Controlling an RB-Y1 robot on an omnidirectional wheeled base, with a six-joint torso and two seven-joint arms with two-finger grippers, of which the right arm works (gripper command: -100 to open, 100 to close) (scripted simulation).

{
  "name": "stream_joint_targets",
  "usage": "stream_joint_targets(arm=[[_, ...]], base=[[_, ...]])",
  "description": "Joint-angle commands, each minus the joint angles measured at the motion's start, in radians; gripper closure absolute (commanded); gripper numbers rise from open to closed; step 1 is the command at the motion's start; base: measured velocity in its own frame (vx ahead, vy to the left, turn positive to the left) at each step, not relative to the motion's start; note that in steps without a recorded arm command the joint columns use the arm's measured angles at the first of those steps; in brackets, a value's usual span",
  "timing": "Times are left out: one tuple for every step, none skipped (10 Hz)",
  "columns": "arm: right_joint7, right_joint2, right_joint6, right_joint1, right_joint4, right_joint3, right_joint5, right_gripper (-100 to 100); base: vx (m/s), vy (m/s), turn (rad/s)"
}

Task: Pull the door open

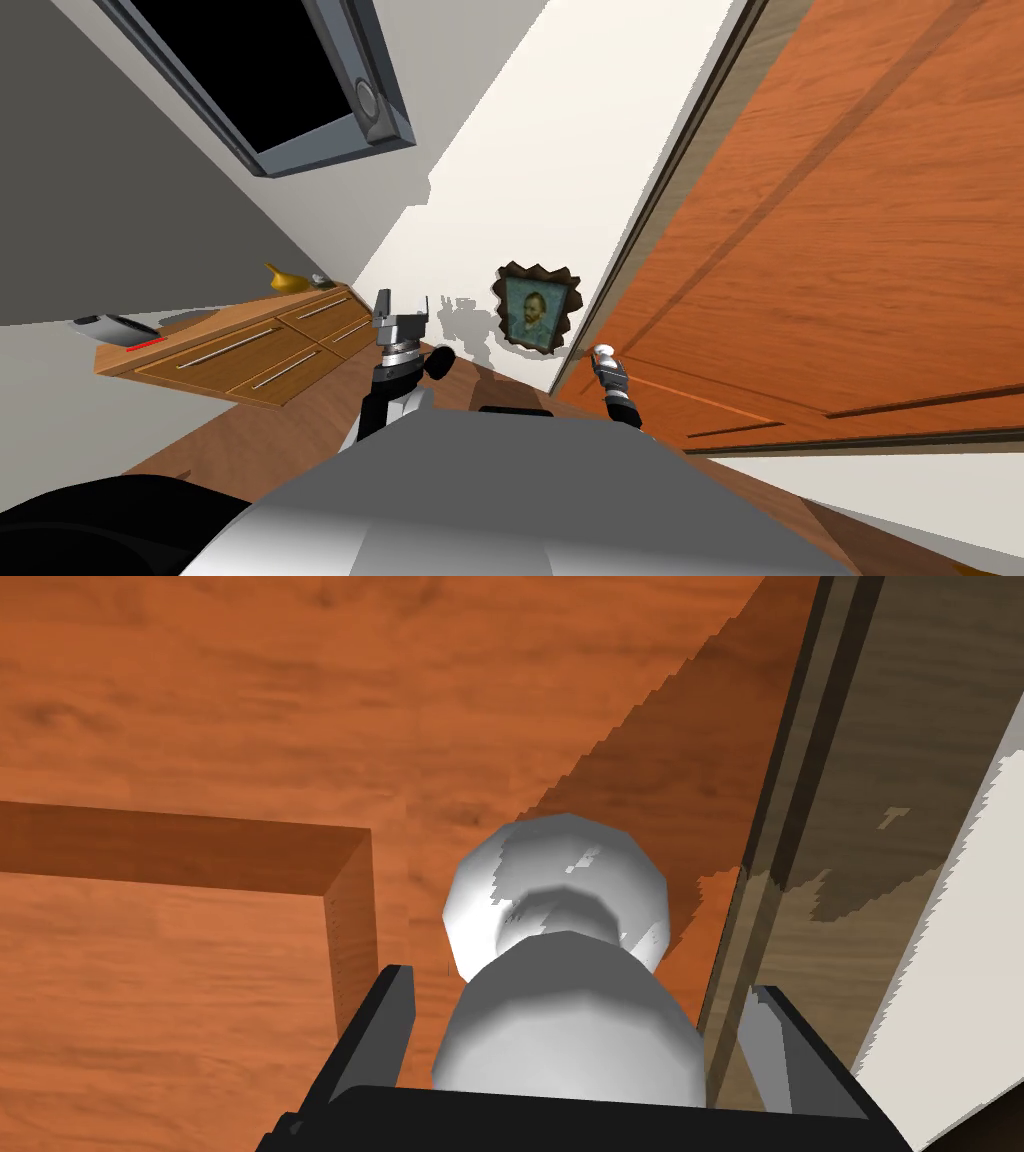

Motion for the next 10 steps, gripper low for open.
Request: stream_joint_targets(arm=[[0.000,0.000,0.000,0.000,0.000,0.002,0.001,100],[0.000,0.000,0.000,0.000,0.000,0.002,0.001,100],[0.000,0.000,0.000,0.000,0.000,0.002,0.001,100],[0.000,0.000,0.000,0.000,0.000,0.002,0.001,100],[0.000,0.000,0.000,0.000,0.000,0.002,0.001,100],[0.000,0.000,0.000,0.000,0.000,0.002,0.001,100],[-0.038,-0.004,0.004,0.003,0.004,0.011,-0.013,100],[-0.049,-0.005,0.004,0.003,0.005,0.013,-0.017,100],[-0.066,-0.007,0.004,0.003,0.005,0.017,-0.024,100],[-0.089,-0.009,0.004,0.003,0.006,0.022,-0.033,100]], base=[[-0.009,-0.001,-0.049],[-0.033,0.005,-0.003],[-0.030,0.005,0.008],[-0.020,0.004,-0.001],[-0.010,0.003,-0.003],[0.000,0.000,0.000],[-0.015,-0.006,0.035],[-0.025,-0.010,0.031],[-0.022,-0.008,0.025],[-0.026,-0.008,0.028]])
